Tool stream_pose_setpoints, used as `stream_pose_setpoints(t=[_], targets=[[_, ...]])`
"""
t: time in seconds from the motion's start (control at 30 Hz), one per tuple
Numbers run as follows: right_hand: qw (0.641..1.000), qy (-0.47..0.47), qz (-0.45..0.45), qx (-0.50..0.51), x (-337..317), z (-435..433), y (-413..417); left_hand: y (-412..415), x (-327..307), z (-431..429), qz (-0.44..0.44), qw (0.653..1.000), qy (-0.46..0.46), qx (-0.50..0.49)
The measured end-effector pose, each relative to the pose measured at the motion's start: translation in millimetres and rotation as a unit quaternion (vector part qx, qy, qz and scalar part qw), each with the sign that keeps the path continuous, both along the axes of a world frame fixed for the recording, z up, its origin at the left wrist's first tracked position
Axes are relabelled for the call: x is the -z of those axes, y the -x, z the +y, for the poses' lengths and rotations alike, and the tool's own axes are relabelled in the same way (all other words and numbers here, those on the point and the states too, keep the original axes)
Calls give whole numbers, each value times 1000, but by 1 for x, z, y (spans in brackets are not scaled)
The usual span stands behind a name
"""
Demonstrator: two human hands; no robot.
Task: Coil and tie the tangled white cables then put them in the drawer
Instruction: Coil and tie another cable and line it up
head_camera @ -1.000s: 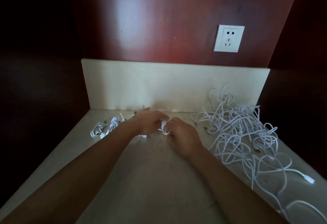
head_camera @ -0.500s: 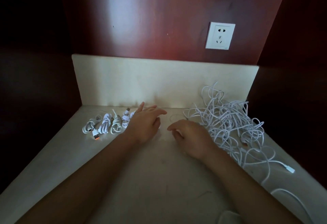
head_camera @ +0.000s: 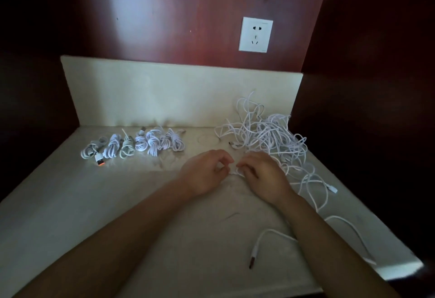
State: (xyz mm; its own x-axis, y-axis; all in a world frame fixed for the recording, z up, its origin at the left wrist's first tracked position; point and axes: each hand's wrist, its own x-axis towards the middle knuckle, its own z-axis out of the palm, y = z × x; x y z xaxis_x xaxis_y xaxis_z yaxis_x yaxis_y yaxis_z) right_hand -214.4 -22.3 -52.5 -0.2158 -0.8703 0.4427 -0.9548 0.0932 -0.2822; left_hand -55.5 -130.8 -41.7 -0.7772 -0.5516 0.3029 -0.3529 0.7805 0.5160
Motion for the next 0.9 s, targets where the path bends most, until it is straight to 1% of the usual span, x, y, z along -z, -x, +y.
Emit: stream_pose_setpoints(t=[0.1, 0.2, 0.27, 0.37, 0.47, 0.53, 0.6, 0.67, 0.73, 0.8, 0.83, 0.9], targets=[[1000, 7, -18, 10, 4, -2, 0, -7, -4, 15, 3, 1000, 4, 14], [1000, 9, -25, 15, 6, -2, -2, -13, -5, 30, -44, 998, 15, 39], [999, 6, -44, 11, 5, 1, -5, -16, -1, 35, -50, 997, 32, 47], [996, -14, -90, -5, 1, 6, -9, -16, 4, 32, -25, 997, 67, 25], [995, -40, -95, -14, 1, 9, -11, -11, 8, 26, -56, 995, 76, -16], [993, -40, -108, -22, 2, 11, -11, -7, 13, 23, -51, 995, 84, -26], [992, -23, -122, -31, 3, 13, -13, -6, 15, 21, -39, 994, 100, -30], [995, 6, -98, -24, 3, 12, -15, -8, 15, 20, -54, 992, 112, -33], [996, 56, -66, 8, 1, 8, -19, -14, 15, 14, -61, 990, 122, -40], [993, 99, -58, 35, -4, 2, -24, -24, 11, 4, -21, 993, 102, -46], [991, 115, -50, 35, -7, -2, -28, -28, 8, -1, 12, 996, 76, -54], [989, 146, -12, 2, -16, -12, -39, -36, 1, -10, 82, 993, -2, -81]])
